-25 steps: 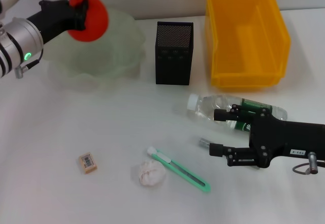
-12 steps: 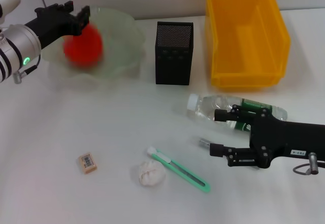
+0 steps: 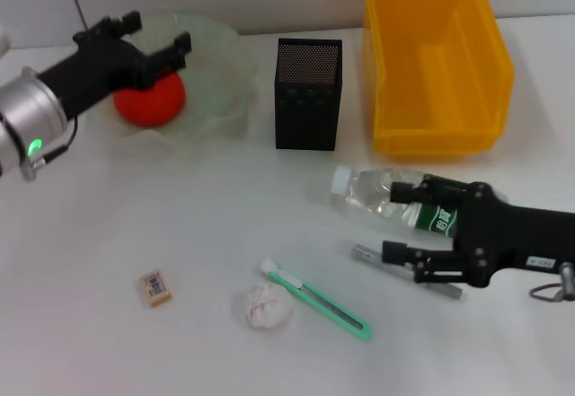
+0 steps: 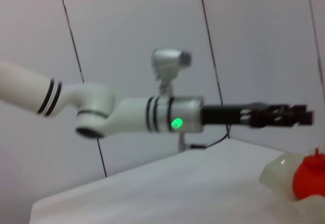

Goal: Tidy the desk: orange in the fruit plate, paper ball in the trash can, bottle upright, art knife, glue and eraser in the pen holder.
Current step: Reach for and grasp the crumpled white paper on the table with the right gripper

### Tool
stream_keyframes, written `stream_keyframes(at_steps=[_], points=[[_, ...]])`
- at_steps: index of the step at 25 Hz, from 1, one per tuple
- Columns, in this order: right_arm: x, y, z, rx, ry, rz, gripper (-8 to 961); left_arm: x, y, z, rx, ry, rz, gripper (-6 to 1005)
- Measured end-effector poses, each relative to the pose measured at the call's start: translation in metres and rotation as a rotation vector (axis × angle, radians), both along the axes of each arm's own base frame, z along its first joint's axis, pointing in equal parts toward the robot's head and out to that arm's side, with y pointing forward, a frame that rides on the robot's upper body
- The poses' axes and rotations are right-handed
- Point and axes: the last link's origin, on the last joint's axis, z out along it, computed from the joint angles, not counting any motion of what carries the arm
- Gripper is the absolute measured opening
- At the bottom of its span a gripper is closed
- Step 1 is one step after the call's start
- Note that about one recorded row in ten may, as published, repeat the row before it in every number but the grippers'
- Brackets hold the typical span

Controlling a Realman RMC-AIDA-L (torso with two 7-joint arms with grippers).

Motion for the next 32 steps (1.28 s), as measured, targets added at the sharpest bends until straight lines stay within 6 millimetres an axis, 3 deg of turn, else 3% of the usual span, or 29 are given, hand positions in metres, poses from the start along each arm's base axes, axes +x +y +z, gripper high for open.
stream_keyframes(at_steps=[3,9,12,17,22,24,25,29,32], points=[[-0.001,-0.001,0.014,0.02,0.018,0.004,827,-0.01,-0.02,0.0,-0.009,-0.015,-0.046,832],[-0.016,0.0,0.054,-0.014,0.012,0.026,827,-0.037,-0.07,-0.006,-0.003,-0.013,-0.119,830],[-0.025,0.001,0.066,-0.046,-0.019,0.044,827,-0.041,-0.078,-0.008,-0.005,-0.009,-0.126,829],[-0.059,0.002,0.091,-0.136,-0.178,0.126,828,-0.047,-0.092,-0.017,-0.053,-0.003,-0.136,828],[-0.082,0.007,0.096,-0.162,-0.301,0.166,828,-0.042,-0.099,-0.021,-0.101,-0.011,-0.177,826],[-0.102,0.014,0.088,-0.224,-0.403,0.198,828,-0.041,-0.1,-0.022,-0.108,-0.013,-0.187,826],[-0.102,0.014,0.088,-0.224,-0.403,0.198,828,-0.041,-0.1,-0.022,-0.108,-0.013,-0.187,826],[-0.144,0.031,0.059,-0.338,-0.606,0.24,828,-0.04,-0.1,-0.022,-0.124,-0.015,-0.193,824],[-0.157,0.038,0.045,-0.367,-0.708,0.242,828,-0.042,-0.099,-0.022,-0.12,-0.011,-0.18,824]])
